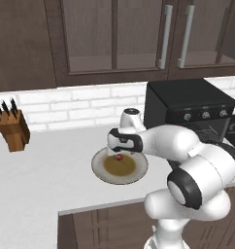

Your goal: Pick up the kebab skewer and baguette bread, and place them inside the toaster oven. Close the toaster oven door and start by setting the timer.

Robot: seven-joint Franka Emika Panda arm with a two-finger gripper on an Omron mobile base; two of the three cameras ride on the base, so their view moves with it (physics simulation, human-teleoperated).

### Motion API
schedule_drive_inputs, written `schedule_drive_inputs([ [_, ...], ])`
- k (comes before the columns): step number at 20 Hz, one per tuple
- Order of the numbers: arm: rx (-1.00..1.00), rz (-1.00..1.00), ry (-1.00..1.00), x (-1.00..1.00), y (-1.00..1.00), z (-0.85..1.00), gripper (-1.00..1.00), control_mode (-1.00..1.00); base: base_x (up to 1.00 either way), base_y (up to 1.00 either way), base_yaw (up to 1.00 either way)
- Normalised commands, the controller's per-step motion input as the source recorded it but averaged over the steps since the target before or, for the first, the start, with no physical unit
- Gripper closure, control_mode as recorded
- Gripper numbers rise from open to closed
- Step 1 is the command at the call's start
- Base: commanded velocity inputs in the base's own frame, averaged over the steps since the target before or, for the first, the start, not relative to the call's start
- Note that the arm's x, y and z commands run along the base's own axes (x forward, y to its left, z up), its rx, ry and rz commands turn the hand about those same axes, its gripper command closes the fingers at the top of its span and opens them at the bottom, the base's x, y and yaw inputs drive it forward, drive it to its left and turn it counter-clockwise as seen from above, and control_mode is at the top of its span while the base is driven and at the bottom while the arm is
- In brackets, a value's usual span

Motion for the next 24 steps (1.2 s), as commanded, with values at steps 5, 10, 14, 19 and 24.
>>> schedule_drive_inputs([
  [5, 0.0, 0.0, 0.0, 0.27, 0.08, -0.28, -1.0, -1.0, 0.0, 0.0, 0.0],
  [10, 0.0, 0.0, 0.0, 0.17, 0.01, -0.27, -1.0, -1.0, 0.0, 0.0, 0.0],
  [14, 0.0, 0.0, 0.0, 0.26, 0.03, -0.26, -1.0, -1.0, 0.0, 0.0, 0.0],
  [19, -0.01, 0.0, 0.0, 0.2, 0.0, -0.23, -1.0, -1.0, 0.0, 0.0, 0.0],
  [24, -0.01, 0.0, 0.0, 0.17, 0.02, -0.2, -1.0, -1.0, 0.0, 0.0, 0.0],
])
